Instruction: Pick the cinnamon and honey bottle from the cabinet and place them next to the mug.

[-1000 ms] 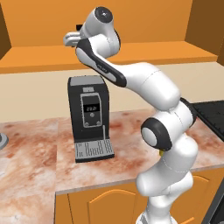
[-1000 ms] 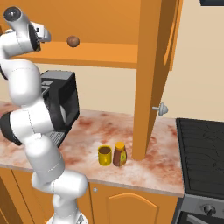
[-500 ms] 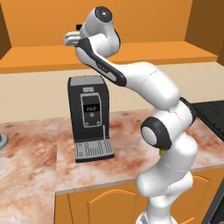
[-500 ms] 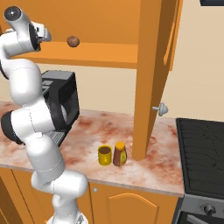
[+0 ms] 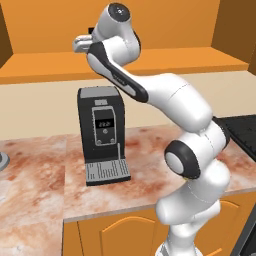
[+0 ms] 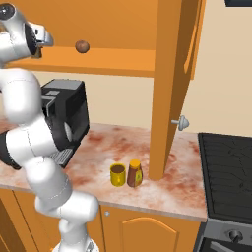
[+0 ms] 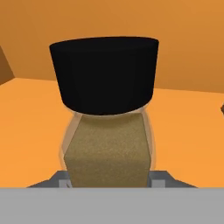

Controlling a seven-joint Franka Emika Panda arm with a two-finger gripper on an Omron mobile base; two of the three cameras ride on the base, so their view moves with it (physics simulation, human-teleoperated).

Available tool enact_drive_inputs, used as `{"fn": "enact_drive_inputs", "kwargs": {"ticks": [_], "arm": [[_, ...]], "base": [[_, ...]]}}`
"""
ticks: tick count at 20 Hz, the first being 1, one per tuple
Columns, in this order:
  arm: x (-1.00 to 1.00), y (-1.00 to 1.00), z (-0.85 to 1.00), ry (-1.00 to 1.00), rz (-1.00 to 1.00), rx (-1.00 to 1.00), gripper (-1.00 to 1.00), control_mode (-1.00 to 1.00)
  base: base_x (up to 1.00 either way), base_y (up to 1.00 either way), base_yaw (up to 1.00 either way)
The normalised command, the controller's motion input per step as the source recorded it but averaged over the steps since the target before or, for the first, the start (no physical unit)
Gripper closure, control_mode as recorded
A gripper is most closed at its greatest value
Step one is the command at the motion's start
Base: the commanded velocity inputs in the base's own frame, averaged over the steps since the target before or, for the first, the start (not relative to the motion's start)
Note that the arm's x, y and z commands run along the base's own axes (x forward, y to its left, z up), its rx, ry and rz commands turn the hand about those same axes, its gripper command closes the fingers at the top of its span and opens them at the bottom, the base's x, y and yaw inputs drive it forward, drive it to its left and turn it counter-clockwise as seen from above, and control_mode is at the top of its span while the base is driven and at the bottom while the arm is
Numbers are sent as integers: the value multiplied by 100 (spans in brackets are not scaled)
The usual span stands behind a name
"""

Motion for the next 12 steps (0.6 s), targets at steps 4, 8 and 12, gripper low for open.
{"fn": "enact_drive_inputs", "kwargs": {"ticks": [4, 8, 12], "arm": [[-92, -15, -2, -9, -11, 2, 100, -100], [-78, -19, -9, -10, -19, 1, 100, -100], [-71, -24, -20, -2, -24, 0, 100, -100]], "base": [[0, 0, 0], [0, 0, 0], [0, 0, 0]]}}
